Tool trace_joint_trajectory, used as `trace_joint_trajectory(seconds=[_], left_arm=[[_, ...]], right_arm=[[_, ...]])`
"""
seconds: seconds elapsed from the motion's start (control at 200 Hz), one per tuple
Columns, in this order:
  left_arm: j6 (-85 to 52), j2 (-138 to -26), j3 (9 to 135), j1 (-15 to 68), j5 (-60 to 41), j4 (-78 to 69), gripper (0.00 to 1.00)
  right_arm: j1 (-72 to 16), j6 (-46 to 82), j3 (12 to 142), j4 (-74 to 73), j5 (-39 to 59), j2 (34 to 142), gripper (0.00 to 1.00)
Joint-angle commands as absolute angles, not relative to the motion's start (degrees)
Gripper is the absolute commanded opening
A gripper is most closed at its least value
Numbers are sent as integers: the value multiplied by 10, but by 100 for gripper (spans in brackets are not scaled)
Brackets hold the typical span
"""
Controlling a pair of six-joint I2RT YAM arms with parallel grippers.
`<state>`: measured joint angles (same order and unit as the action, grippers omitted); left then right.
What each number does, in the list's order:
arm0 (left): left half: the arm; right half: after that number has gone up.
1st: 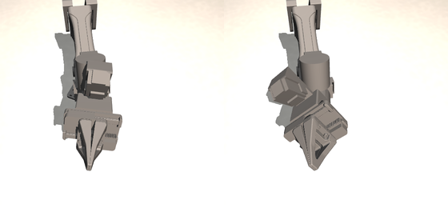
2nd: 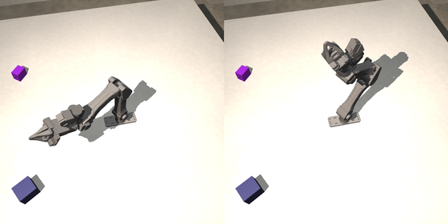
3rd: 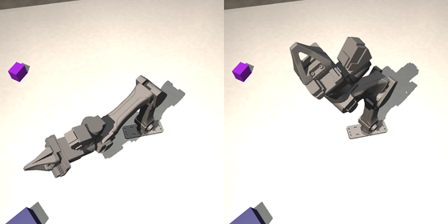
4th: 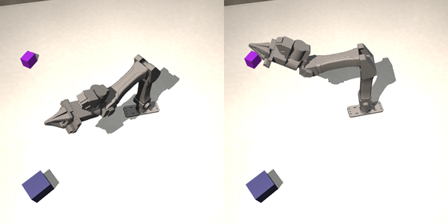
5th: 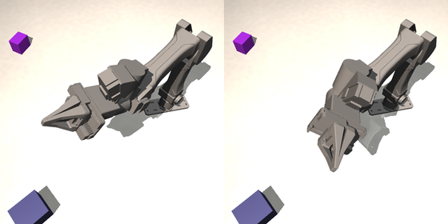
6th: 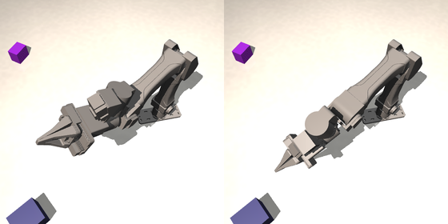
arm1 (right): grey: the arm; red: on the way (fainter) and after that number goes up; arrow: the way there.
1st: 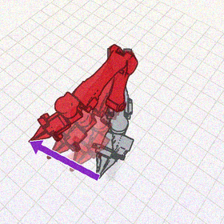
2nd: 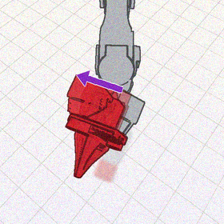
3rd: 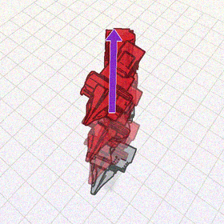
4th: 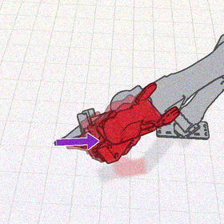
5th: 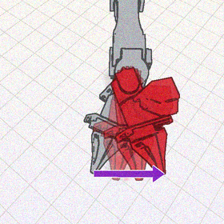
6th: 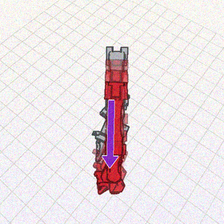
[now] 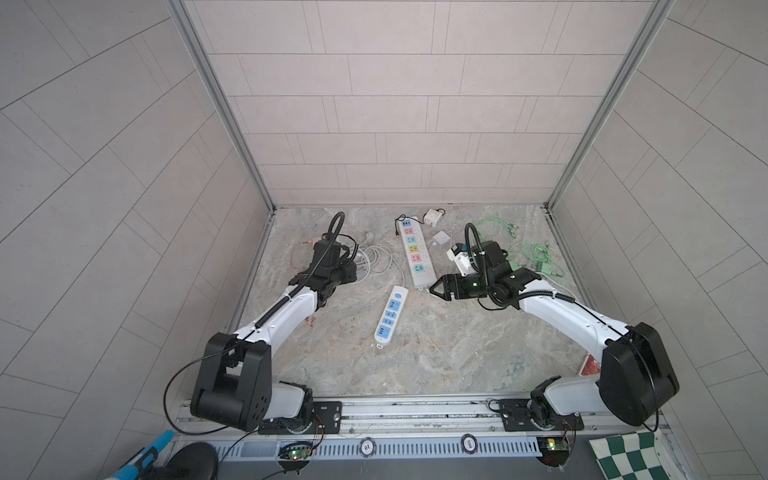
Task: Insert the plug
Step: 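Lift vivo charger with left gripper while right gripper moves toward it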
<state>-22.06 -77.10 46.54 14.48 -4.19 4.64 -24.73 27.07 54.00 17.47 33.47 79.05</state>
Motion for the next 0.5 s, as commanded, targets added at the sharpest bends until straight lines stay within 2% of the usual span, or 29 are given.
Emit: trace_joint_trajectory(seconds=[0.0,0.17,0.32,0.495], left_arm=[[-199,-740,452,157,-69,-32,19],[-183,-735,426,175,-135,-83,19],[-141,-728,405,222,-149,-120,20],[-86,-726,369,293,-129,-197,21]], right_arm=[[-250,304,549,129,385,776,86],[-268,305,552,105,399,767,84],[-276,300,563,108,396,764,81],[-280,298,575,91,391,771,68]])
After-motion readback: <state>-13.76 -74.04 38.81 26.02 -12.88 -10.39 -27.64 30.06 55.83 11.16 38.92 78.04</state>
